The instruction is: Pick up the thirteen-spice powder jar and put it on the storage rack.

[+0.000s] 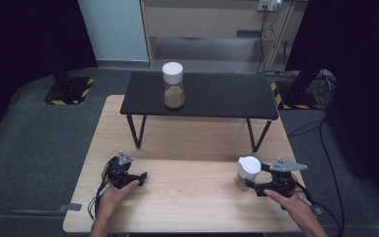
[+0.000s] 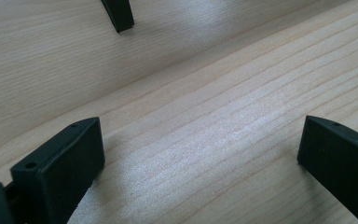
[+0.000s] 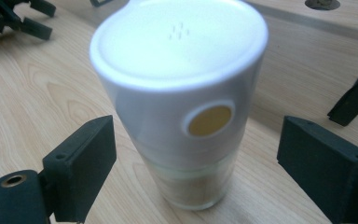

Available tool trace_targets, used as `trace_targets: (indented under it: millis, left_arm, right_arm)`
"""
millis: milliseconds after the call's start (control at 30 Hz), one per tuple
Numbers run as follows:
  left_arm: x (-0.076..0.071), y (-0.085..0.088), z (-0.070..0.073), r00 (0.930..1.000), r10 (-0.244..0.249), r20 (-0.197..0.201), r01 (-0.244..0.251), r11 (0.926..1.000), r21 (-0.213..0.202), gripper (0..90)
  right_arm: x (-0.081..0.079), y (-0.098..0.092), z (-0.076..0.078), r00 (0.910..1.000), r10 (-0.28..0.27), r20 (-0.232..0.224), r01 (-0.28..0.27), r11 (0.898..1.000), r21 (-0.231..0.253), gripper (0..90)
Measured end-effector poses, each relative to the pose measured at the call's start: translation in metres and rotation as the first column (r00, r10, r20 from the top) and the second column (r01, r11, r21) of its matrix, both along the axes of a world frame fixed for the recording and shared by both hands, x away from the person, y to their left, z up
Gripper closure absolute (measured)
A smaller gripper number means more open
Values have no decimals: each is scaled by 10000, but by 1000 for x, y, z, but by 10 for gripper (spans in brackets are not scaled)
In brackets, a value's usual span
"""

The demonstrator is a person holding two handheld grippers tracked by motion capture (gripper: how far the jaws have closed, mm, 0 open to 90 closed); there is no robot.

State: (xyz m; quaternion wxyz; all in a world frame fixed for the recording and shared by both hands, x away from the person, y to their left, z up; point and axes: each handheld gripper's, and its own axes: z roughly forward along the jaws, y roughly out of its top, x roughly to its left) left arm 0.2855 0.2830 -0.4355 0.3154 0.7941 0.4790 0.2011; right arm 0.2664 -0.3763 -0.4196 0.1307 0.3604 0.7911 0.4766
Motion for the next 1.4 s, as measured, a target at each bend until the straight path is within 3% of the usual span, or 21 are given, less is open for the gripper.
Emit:
trace_targets:
  millis: [333, 600, 900, 1033, 1133, 1400]
  left_arm:
    - [0, 0, 0, 10000, 1, 0, -1, 10000, 1, 0]
    - [0, 0, 0, 10000, 2, -1, -2, 10000, 2, 0]
    - [0, 0, 0, 10000, 5, 1, -5, 10000, -3, 0]
    - [0, 0, 0, 10000, 3, -2, -3, 10000, 0, 0]
    - [0, 0, 0, 10000, 1, -3, -1, 10000, -1, 0]
    - [0, 0, 0, 10000, 3, -1, -3, 10000, 0, 0]
  right_arm:
    - [3, 7, 2, 9998, -3, 180, 1, 9999, 116, 199]
    - [2, 13, 3, 9992, 34, 390, -32, 10000, -59, 285]
    - [-2, 18, 6, 9983, -39, 579, 57, 9995, -307, 300]
    - [-1, 13, 6, 9992, -94, 382, 89, 9999, 138, 313]
    - [-4, 14, 8, 9980, -69, 621, 72, 10000, -61, 313]
    - [-6, 10, 16, 9964, -44, 842, 44, 10000, -3, 313]
